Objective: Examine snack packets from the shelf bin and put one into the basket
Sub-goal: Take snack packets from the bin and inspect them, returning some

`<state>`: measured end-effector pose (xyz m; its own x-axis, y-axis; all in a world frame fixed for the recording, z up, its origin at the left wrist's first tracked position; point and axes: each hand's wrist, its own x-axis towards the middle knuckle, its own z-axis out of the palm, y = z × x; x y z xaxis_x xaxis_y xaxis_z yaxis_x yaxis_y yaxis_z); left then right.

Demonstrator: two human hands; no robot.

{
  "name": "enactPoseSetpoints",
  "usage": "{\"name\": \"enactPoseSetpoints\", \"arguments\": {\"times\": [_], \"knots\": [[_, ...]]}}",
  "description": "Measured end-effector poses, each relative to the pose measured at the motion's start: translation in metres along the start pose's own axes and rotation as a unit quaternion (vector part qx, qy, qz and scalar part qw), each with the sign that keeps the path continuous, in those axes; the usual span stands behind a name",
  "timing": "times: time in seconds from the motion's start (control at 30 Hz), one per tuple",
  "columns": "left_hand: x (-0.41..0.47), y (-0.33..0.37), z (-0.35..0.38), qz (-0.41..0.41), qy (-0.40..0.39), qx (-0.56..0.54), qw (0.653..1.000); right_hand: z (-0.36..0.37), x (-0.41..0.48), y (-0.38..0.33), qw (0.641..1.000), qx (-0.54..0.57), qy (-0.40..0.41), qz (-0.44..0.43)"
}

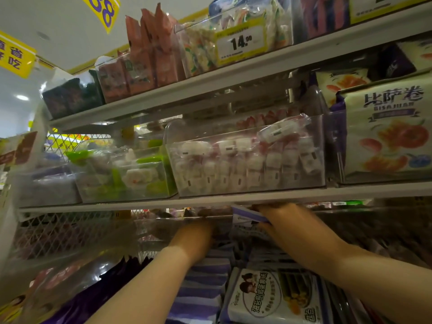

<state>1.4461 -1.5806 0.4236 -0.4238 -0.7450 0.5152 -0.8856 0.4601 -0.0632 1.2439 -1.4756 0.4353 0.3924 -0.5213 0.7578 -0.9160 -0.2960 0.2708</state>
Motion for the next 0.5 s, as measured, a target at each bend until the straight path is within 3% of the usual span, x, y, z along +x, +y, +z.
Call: {"name": "enactPoseSetpoints", "arguments": {"times": [0.23, 0.4, 0.5], "knots": [[0.009, 0.003, 0.007, -0.003, 0.023, 0.028, 0.999, 0.021, 0.015, 0.013, 0.995, 0.078, -0.065, 0.013], [0.015, 0.002, 0.006, -0.002, -0.002, -0.012, 1.0, 0.026, 0.015, 0.012, 0.961, 0.223, -0.154, 0.044], [0.022, -0.003, 0.011, 0.014, -0.013, -0.007, 1.0, 0.026, 0.014, 0.016, 0.958, 0.233, -0.12, 0.116]]}}
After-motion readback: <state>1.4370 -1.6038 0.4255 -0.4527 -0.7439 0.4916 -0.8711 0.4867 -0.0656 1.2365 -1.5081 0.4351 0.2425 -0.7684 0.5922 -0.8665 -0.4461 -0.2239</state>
